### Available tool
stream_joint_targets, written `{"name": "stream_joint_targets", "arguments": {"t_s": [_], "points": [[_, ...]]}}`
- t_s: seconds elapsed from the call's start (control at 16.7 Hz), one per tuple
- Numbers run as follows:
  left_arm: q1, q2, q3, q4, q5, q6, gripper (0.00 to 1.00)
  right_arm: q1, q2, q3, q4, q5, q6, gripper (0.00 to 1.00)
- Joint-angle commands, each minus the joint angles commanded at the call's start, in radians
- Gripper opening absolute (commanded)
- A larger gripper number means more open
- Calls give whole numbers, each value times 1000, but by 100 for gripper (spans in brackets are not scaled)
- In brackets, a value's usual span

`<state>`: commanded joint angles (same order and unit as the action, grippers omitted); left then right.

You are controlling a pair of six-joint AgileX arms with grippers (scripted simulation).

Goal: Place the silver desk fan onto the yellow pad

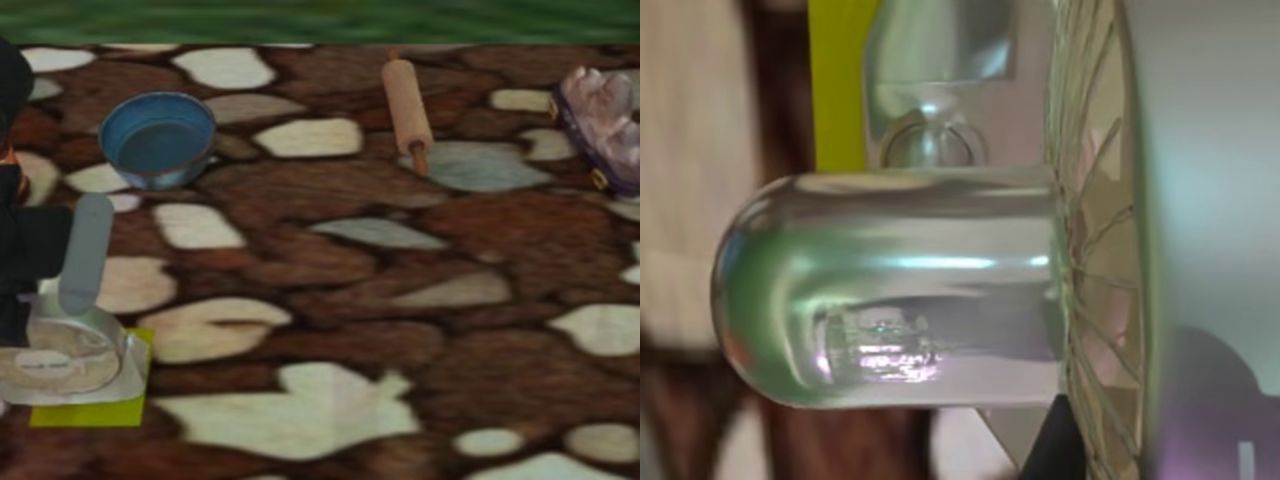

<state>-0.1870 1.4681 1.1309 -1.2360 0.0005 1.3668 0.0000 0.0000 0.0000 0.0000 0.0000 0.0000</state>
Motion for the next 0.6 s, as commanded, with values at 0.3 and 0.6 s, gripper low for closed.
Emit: {"name": "stream_joint_targets", "arguments": {"t_s": [0.3, 0.6], "points": [[0, 0, 0, 0, 0, 0, 23, 0, 0, 0, 0, 0, 0, 100], [0, 0, 0, 0, 0, 0, 60, 0, 0, 0, 0, 0, 0, 100]]}}
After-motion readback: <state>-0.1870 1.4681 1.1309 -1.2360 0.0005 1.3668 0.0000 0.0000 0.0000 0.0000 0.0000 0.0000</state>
